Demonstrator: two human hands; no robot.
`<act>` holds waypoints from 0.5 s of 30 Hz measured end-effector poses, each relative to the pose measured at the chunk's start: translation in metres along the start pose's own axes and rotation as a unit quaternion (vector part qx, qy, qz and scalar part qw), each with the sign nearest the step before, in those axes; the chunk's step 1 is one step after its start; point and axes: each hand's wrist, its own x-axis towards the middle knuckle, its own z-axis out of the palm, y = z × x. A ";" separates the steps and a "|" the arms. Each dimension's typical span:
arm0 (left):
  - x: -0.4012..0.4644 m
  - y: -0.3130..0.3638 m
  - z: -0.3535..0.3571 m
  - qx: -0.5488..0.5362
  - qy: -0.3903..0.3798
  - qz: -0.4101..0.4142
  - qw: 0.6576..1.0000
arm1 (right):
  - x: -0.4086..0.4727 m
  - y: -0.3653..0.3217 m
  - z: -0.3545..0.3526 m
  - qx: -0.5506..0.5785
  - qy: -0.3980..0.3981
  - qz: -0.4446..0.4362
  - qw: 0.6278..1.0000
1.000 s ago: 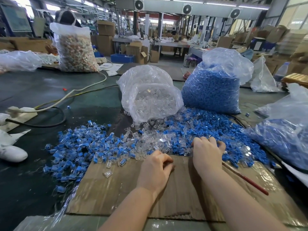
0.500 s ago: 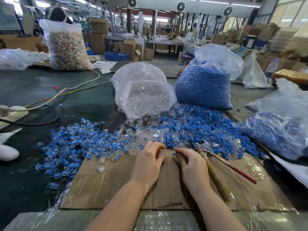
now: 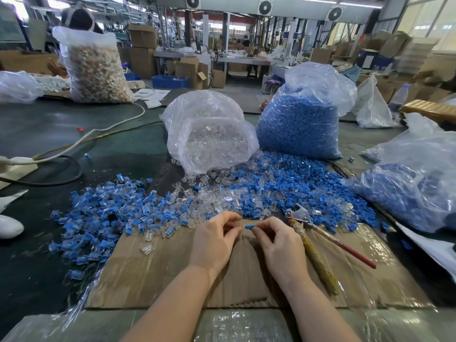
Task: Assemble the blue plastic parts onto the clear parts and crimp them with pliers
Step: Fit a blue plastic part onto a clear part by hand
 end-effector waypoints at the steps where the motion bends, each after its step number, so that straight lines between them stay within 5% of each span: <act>1: 0.000 0.000 0.000 -0.004 0.002 -0.006 1.000 | 0.000 0.000 0.000 -0.002 -0.003 -0.003 1.000; 15: 0.001 0.002 -0.002 -0.067 -0.028 -0.036 0.997 | -0.001 0.002 0.003 -0.028 -0.004 -0.038 0.999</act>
